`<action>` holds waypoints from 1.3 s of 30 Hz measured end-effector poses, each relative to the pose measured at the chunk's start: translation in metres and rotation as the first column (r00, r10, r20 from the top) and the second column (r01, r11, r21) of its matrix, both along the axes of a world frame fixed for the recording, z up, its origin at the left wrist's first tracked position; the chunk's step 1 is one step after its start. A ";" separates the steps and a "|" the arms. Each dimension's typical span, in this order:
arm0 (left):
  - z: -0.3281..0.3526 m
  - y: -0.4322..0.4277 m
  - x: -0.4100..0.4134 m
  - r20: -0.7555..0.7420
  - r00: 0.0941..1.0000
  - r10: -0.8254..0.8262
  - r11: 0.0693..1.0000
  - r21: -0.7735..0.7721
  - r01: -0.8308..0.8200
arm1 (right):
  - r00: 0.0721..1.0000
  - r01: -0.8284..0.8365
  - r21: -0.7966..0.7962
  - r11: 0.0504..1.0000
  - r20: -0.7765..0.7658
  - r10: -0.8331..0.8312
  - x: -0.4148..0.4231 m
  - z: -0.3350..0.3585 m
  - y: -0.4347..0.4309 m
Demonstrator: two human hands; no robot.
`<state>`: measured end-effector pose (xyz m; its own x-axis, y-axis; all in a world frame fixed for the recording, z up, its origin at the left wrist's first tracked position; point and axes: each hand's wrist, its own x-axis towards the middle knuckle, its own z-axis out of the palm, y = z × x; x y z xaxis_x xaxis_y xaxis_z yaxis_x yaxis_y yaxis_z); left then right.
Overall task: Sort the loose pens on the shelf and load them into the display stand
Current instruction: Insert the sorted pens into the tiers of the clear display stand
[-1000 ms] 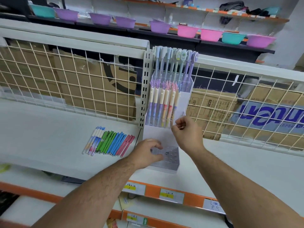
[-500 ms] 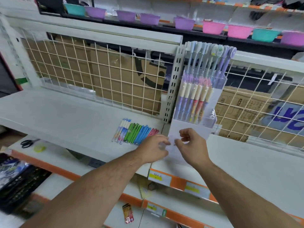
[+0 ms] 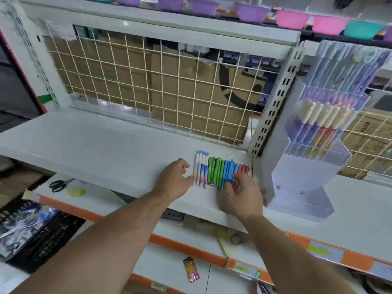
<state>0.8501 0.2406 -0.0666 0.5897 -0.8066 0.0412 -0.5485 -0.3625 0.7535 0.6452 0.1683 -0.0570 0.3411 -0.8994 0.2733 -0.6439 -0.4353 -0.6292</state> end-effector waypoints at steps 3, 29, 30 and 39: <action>-0.008 -0.007 0.003 0.031 0.999 0.045 0.999 0.030 -0.046 | 0.998 0.060 0.005 0.998 -0.013 -0.060 0.008 -0.004 0.000; -0.013 -0.021 -0.004 0.385 0.919 0.080 0.983 0.122 -0.137 | 0.985 0.155 -0.014 0.988 -0.067 -0.156 0.014 -0.012 0.006; -0.014 -0.021 -0.005 0.390 0.917 0.082 0.981 0.128 -0.143 | 0.985 0.160 -0.015 0.987 -0.068 -0.160 0.014 -0.012 0.006; -0.007 -0.032 -0.018 0.401 0.913 0.070 0.963 0.212 -0.167 | 0.982 0.176 -0.020 0.984 -0.067 -0.177 0.015 -0.014 0.005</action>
